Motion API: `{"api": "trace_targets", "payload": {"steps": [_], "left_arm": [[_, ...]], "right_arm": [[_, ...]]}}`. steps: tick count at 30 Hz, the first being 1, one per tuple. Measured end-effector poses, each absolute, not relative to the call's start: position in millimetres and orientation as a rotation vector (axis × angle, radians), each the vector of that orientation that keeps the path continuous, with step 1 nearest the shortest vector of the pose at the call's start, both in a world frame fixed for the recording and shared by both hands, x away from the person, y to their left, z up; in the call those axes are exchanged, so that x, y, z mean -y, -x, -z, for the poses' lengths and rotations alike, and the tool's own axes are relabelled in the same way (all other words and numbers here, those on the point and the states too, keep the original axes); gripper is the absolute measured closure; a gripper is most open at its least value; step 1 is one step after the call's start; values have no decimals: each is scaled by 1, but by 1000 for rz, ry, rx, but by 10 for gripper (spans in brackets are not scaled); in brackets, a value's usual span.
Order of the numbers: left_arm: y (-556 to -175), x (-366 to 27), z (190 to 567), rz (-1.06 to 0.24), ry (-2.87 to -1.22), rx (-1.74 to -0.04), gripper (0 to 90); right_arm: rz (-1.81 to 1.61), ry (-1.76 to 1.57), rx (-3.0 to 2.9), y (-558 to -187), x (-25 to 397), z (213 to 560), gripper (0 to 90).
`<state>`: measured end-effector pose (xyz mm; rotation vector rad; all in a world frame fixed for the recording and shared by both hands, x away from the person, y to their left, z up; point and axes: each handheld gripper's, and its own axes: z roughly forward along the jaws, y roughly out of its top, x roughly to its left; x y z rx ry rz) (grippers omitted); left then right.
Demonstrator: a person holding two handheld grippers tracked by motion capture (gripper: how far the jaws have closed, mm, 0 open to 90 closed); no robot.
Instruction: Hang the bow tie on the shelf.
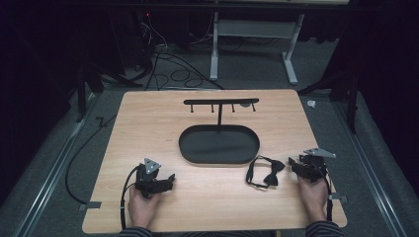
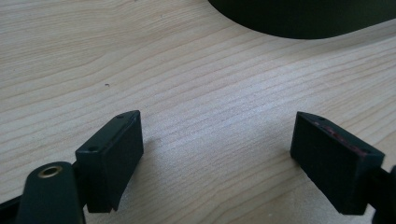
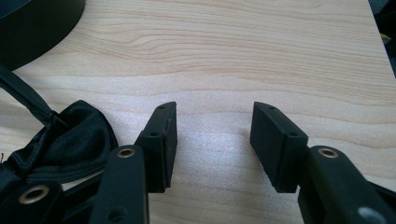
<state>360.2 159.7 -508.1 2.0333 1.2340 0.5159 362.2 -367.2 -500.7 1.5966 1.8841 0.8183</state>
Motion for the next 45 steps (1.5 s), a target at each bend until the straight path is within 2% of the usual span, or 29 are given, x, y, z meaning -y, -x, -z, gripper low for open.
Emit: {"api": "trace_targets", "payload": {"steps": [31,45], "left_arm": [[-360,-160,508,-516,-2035,-1233,175],[-360,-160,508,-517,-2033,-1234,175]], "right_arm": [[-827,-1596,-1894,-362,367,501,501],[-906,-1575,-1904,-353,363,485,569]]}}
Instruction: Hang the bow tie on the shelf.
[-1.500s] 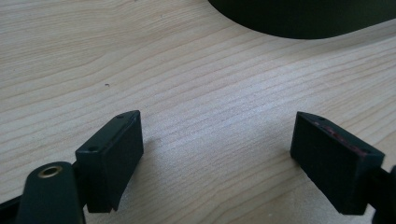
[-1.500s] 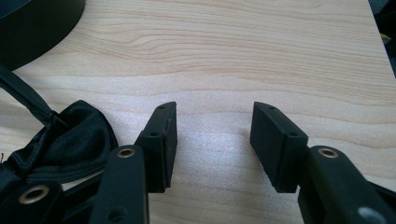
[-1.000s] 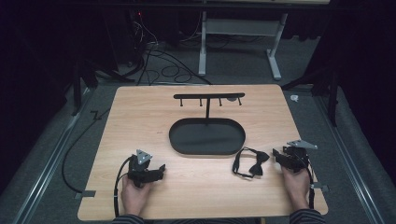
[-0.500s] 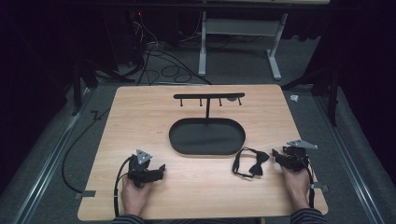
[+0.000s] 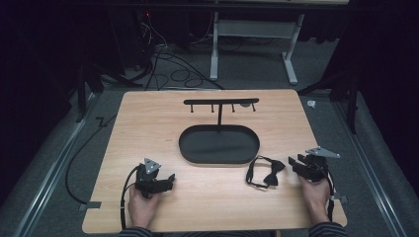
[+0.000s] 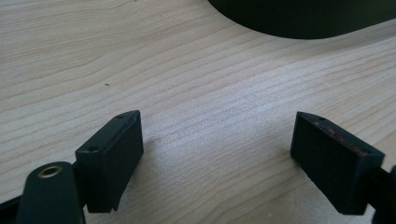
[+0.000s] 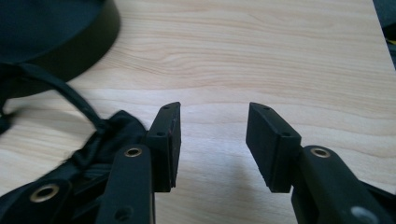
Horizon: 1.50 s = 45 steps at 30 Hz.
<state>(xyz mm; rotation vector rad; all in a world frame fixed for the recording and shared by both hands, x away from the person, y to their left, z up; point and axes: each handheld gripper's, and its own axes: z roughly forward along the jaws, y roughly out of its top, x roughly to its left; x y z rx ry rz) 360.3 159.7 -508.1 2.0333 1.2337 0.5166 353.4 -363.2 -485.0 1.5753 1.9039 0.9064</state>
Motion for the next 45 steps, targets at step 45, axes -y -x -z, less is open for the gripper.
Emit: {"api": "trace_targets", "payload": {"steps": [45], "left_arm": [[-360,-160,508,-516,-2034,-1233,176]], "right_arm": [[-1105,-1256,-2263,-310,257,473,617]]}}
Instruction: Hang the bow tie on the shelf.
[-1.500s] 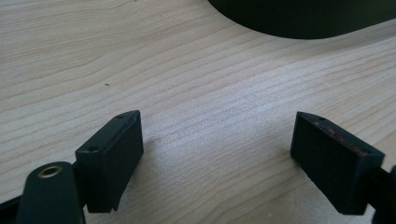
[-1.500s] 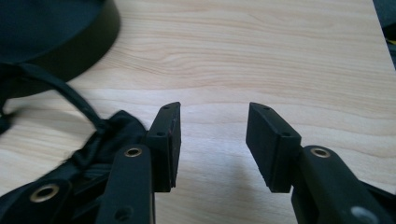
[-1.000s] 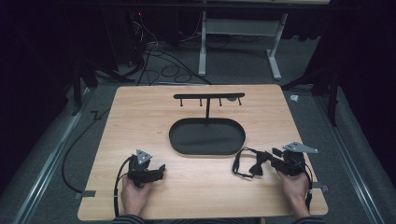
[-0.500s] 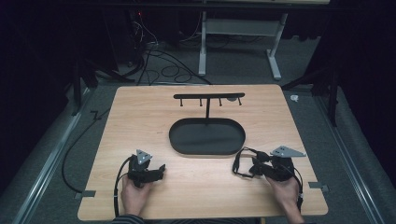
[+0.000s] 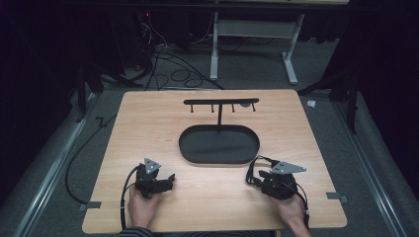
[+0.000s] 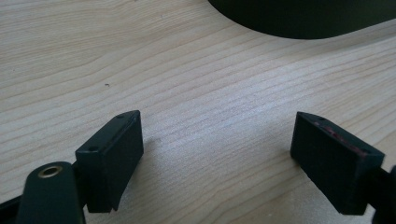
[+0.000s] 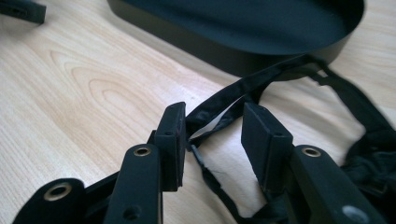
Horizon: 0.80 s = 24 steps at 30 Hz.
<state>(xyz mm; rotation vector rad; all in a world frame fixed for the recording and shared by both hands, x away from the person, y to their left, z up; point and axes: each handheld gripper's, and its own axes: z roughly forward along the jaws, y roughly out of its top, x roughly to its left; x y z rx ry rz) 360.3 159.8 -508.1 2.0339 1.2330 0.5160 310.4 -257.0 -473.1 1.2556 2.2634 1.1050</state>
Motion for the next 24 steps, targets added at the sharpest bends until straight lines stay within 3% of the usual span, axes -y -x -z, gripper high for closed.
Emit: {"api": "trace_targets", "payload": {"steps": [20,24], "left_arm": [[-360,-160,508,-516,-2033,-1233,175],[-360,-160,508,-516,-2034,-1233,176]], "right_arm": [[-1041,-1252,-2313,-314,241,496,628],[-1018,-1241,-2317,-314,239,498,715]]}}
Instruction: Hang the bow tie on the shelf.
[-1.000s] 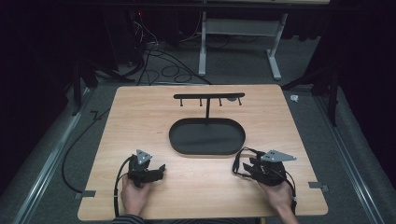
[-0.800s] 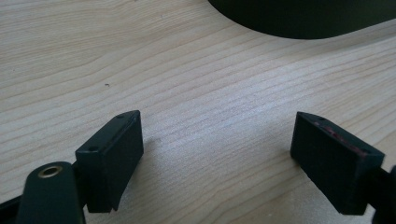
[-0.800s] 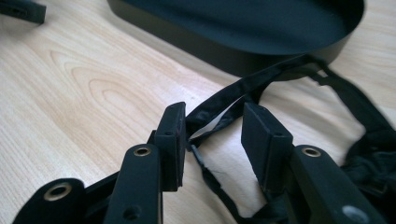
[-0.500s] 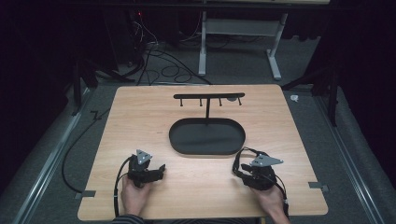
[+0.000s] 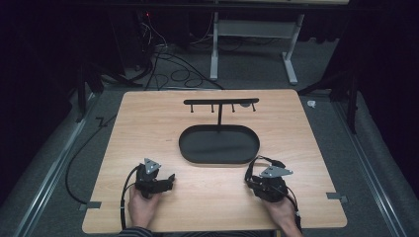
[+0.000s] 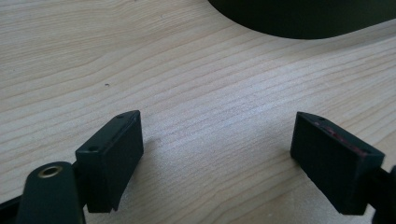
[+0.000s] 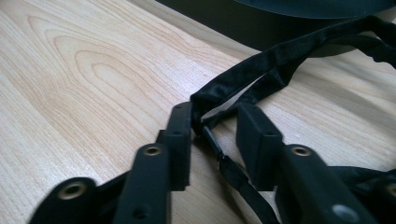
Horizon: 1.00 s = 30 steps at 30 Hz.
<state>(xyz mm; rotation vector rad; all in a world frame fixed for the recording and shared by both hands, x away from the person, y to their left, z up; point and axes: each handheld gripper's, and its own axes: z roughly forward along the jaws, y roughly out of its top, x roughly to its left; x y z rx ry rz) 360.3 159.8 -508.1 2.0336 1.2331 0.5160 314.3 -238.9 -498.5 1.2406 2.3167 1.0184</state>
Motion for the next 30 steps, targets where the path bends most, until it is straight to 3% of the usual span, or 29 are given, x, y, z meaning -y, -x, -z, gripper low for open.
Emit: {"api": "trace_targets", "payload": {"steps": [8,30], "left_arm": [[-360,-160,508,-516,-2033,-1233,175],[-360,-160,508,-513,-2034,-1233,176]], "right_arm": [[-998,-1192,-2324,-311,239,499,880],[-1078,-1147,-2290,-309,250,470,888]]}}
